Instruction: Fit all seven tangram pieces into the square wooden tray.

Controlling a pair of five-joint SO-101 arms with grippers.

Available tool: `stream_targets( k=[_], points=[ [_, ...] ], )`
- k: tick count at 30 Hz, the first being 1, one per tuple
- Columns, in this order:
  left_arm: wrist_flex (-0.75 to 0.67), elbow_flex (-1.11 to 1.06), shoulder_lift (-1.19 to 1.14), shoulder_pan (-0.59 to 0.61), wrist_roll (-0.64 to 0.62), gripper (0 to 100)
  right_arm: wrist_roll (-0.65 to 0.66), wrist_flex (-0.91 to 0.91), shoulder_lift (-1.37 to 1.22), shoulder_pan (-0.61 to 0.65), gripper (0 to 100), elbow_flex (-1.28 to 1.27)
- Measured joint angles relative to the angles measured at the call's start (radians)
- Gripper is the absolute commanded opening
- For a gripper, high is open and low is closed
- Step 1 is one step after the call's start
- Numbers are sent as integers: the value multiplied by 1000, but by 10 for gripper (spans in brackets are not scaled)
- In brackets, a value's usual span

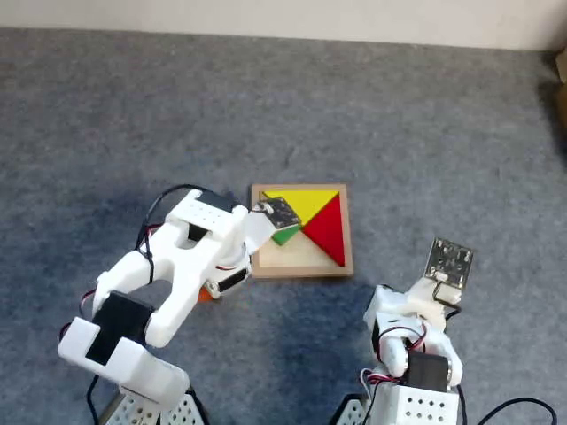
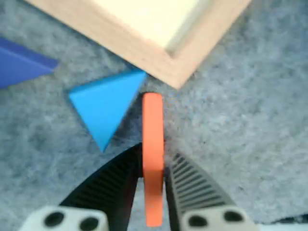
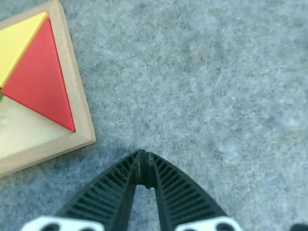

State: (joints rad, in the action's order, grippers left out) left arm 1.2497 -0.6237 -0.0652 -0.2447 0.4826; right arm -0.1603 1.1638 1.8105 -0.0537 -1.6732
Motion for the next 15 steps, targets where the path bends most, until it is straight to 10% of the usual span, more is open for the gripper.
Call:
stream_targets(
  k=[15],
  points=[
    [207, 60, 302, -180, -86, 5, 0, 0, 0, 0, 5, 0]
  ],
)
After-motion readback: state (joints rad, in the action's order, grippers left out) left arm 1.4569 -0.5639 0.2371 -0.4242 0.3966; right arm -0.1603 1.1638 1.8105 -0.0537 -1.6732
